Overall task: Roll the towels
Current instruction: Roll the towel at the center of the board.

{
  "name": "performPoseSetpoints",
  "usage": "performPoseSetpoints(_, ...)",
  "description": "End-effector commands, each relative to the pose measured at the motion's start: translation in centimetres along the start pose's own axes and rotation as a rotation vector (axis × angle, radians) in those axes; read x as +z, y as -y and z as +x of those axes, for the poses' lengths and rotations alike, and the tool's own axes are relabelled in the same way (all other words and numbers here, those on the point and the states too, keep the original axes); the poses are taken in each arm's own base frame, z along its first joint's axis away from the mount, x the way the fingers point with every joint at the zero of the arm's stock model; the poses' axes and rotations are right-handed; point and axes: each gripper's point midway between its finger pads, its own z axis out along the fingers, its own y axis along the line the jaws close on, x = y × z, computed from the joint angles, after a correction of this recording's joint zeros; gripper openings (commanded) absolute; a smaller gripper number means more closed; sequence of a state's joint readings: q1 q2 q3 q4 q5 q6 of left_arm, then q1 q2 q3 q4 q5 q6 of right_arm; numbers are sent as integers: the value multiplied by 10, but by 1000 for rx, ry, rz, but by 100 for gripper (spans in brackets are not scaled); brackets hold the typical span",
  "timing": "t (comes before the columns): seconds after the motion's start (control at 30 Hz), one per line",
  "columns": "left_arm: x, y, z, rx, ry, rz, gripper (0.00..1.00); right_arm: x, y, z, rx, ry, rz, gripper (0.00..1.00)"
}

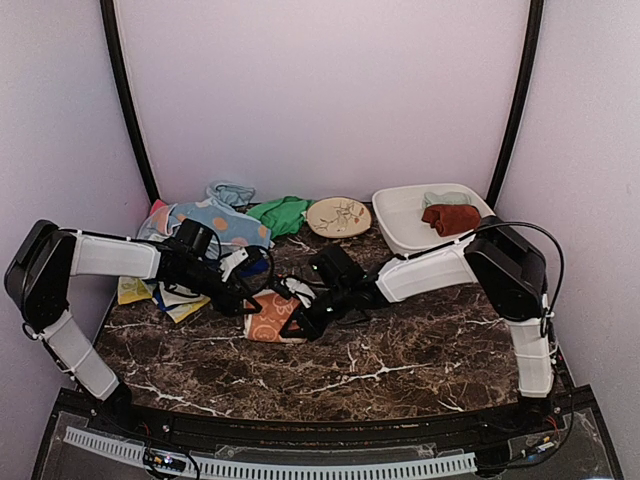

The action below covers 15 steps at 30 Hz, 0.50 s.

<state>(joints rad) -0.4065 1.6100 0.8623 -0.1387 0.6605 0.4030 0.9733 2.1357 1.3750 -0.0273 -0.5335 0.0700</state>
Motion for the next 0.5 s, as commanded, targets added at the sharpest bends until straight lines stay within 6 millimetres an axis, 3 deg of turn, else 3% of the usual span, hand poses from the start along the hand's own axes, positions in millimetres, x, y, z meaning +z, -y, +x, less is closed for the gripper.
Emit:
performPoseSetpoints(0.0,1,-20,2,-1,-32,-96,67,-2,-8,12,197,-2,-106,0)
performPoseSetpoints(0.17,-21,-32,-18,33,19,-149,67,-2,-10,25,294,-71,-130,0)
performPoseSetpoints(0.37,-4,-60,4,-13,-116,-202,59,-7,-13,46,320,-160,-116,0)
performPoseSetpoints(0.47,4,-63,9,-103,-159,-173,55,-14,-19,55,362,-160,-123,0)
